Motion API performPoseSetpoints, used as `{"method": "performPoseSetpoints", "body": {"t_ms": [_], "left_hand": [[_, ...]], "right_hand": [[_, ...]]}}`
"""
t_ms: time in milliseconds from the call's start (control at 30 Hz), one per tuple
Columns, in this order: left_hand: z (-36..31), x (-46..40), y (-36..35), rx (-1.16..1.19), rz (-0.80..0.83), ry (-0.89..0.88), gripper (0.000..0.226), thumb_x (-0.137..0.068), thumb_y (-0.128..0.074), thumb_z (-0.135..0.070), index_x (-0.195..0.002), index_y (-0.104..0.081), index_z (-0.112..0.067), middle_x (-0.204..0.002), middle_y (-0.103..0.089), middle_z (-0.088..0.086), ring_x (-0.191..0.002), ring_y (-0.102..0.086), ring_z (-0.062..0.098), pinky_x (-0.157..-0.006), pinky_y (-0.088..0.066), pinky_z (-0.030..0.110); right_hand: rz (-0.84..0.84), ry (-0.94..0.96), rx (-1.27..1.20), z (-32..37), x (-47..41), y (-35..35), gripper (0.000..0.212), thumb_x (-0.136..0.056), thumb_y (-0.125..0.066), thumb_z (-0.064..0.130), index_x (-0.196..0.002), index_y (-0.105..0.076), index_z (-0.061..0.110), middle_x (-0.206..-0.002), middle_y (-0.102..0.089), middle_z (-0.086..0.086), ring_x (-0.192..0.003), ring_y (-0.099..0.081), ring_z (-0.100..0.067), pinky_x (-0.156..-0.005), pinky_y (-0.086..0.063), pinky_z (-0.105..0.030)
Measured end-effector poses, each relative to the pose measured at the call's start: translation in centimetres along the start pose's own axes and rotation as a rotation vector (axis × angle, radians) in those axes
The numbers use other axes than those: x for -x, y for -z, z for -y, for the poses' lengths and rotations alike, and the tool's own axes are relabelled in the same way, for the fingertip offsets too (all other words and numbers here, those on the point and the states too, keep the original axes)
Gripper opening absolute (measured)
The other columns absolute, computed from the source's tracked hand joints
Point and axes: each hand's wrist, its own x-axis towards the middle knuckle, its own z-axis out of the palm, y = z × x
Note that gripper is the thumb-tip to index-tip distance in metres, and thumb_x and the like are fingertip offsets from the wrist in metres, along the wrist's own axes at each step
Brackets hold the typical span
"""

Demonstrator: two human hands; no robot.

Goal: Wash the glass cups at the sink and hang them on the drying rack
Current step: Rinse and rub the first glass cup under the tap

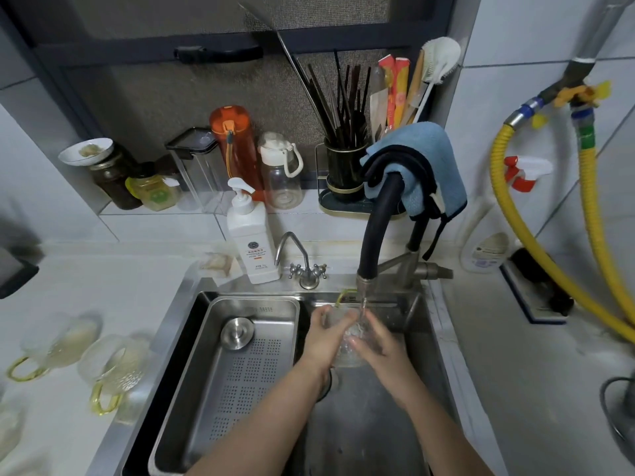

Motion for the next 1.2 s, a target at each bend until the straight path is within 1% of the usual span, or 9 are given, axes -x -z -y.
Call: {"method": "performPoseSetpoints", "body": {"t_ms": [100, 200, 333, 467, 667, 867, 1033, 1167, 1200], "left_hand": [[0.5, 0.2, -0.3, -0.154, 0.035, 0.007, 0.094, -0.049, -0.077, -0.072, -0.132, -0.048, -0.04, -0.136, -0.053, -0.003, -0.124, -0.048, 0.016, -0.104, -0.039, 0.032], [0.9, -0.4, -0.6, -0.293, 0.047, 0.003, 0.089, -0.045, -0.073, -0.08, -0.127, -0.049, -0.056, -0.145, -0.045, -0.002, -0.134, -0.041, 0.022, -0.115, -0.031, 0.044], [-1.1, 0.3, -1.7, -0.376, 0.08, -0.058, 0.078, -0.07, -0.077, -0.057, -0.138, -0.046, -0.038, -0.132, -0.03, 0.004, -0.126, -0.042, 0.021, -0.109, -0.03, 0.028], [-2.8, 0.5, -3.0, -0.479, 0.091, -0.127, 0.069, -0.076, -0.071, -0.057, -0.134, -0.048, -0.03, -0.124, -0.03, 0.004, -0.128, -0.04, 0.025, -0.106, -0.034, 0.028], [-2.4, 0.6, -2.3, -0.586, 0.0, -0.254, 0.07, -0.077, -0.063, -0.066, -0.139, -0.042, -0.043, -0.128, -0.036, 0.004, -0.125, -0.047, 0.023, -0.102, -0.035, 0.024], [-1.6, 2.6, -0.2, -0.755, -0.073, -0.272, 0.067, -0.08, -0.051, -0.074, -0.138, -0.035, -0.044, -0.128, -0.038, 0.005, -0.113, -0.057, 0.028, -0.087, -0.04, 0.029], [-0.1, 3.5, 1.1, -0.527, 0.078, -0.228, 0.056, -0.086, -0.061, -0.055, -0.133, -0.04, -0.035, -0.129, -0.042, -0.001, -0.112, -0.047, 0.011, -0.093, -0.034, 0.022], [0.5, 3.2, 1.6, -0.284, 0.23, -0.128, 0.034, -0.086, -0.07, -0.034, -0.11, -0.045, -0.031, -0.112, -0.058, -0.004, -0.099, -0.059, 0.01, -0.09, -0.05, 0.025], [0.4, 3.1, 1.7, -0.228, 0.238, -0.117, 0.034, -0.086, -0.071, -0.031, -0.11, -0.046, -0.029, -0.111, -0.059, -0.003, -0.098, -0.061, 0.011, -0.091, -0.053, 0.03]], "right_hand": [[0.018, -0.078, -0.182, -0.9, 0.7, 0.4, 0.059, -0.082, -0.061, 0.043, -0.133, -0.032, 0.054, -0.149, -0.029, 0.016, -0.134, -0.038, -0.009, -0.094, -0.05, -0.032], [-0.017, -0.111, -0.357, -2.0, 1.0, 0.7, 0.071, -0.081, -0.063, 0.039, -0.142, -0.028, 0.045, -0.15, -0.03, 0.013, -0.124, -0.046, -0.007, -0.088, -0.056, -0.04], [-0.087, -0.141, -0.509, -2.8, 0.7, 0.8, 0.07, -0.078, -0.066, 0.044, -0.139, -0.036, 0.031, -0.149, -0.038, 0.003, -0.13, -0.047, -0.016, -0.085, -0.057, -0.044], [-0.133, -0.132, -0.555, -2.4, 0.0, 1.4, 0.068, -0.077, -0.064, 0.053, -0.137, -0.039, 0.034, -0.145, -0.044, 0.003, -0.129, -0.05, -0.018, -0.087, -0.056, -0.043], [-0.065, -0.162, -0.613, -1.3, -0.8, 1.0, 0.042, -0.084, -0.057, 0.043, -0.125, -0.048, 0.041, -0.139, -0.053, 0.003, -0.124, -0.055, -0.018, -0.091, -0.054, -0.049], [0.043, -0.218, -0.75, -1.7, -0.2, -0.7, 0.054, -0.088, -0.056, 0.038, -0.139, -0.041, 0.035, -0.138, -0.055, -0.002, -0.124, -0.056, -0.025, -0.091, -0.053, -0.05], [0.072, -0.271, -0.648, -2.5, 0.9, -0.2, 0.055, -0.082, -0.064, 0.03, -0.135, -0.05, 0.026, -0.131, -0.061, -0.006, -0.122, -0.058, -0.024, -0.089, -0.053, -0.047], [0.042, -0.256, -0.378, -2.1, 1.7, 1.1, 0.062, -0.073, -0.074, 0.035, -0.131, -0.052, 0.029, -0.121, -0.065, 0.007, -0.104, -0.066, -0.006, -0.083, -0.053, -0.032], [0.061, -0.236, -0.307, -2.0, 1.7, 1.4, 0.073, -0.068, -0.08, 0.04, -0.133, -0.05, 0.029, -0.125, -0.063, 0.007, -0.106, -0.065, -0.007, -0.086, -0.053, -0.033]]}}
